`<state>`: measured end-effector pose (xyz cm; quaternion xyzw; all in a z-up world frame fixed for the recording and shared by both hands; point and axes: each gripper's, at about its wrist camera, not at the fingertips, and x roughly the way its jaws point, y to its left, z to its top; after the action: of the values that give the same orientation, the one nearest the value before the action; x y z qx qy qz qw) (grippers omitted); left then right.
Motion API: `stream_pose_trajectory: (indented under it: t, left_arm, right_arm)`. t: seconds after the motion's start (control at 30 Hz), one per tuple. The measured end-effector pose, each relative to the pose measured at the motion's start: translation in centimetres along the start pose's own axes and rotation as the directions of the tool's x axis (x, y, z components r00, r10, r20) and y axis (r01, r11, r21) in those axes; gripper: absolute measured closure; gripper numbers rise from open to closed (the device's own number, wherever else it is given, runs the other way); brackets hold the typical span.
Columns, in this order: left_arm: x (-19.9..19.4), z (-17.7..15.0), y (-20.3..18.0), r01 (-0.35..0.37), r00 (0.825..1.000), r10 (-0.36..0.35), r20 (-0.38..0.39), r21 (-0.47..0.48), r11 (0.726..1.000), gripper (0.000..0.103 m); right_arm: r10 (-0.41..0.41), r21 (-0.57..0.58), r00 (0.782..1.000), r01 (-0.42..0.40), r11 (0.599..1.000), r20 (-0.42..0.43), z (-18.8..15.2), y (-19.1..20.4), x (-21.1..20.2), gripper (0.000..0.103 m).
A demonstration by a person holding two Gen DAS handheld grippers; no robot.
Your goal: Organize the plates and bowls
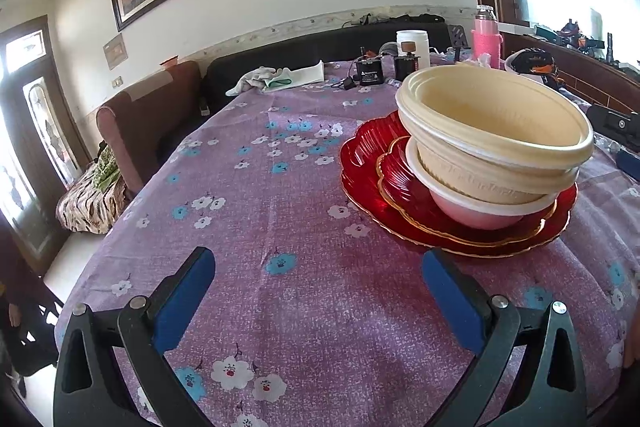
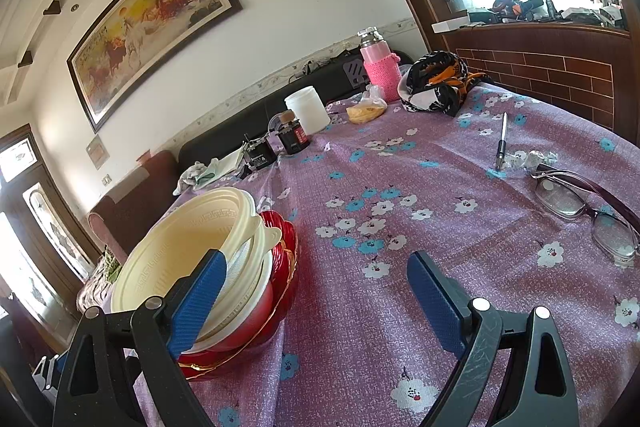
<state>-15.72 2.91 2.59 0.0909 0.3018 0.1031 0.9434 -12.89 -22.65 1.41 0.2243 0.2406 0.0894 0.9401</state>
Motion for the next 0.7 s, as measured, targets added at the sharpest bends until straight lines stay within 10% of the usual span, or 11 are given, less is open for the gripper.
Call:
stream_pose_trajectory:
  t: [0.7]
  left_arm:
    - [-0.15, -0.11, -0.03, 0.026, 1.0, -0.026, -0.013, -0.005, 1.0, 0.0]
  right_arm:
    - [-0.001, 0.001, 1.0, 0.001, 1.0, -0.001, 0.07, 0.0, 0.0, 0.008]
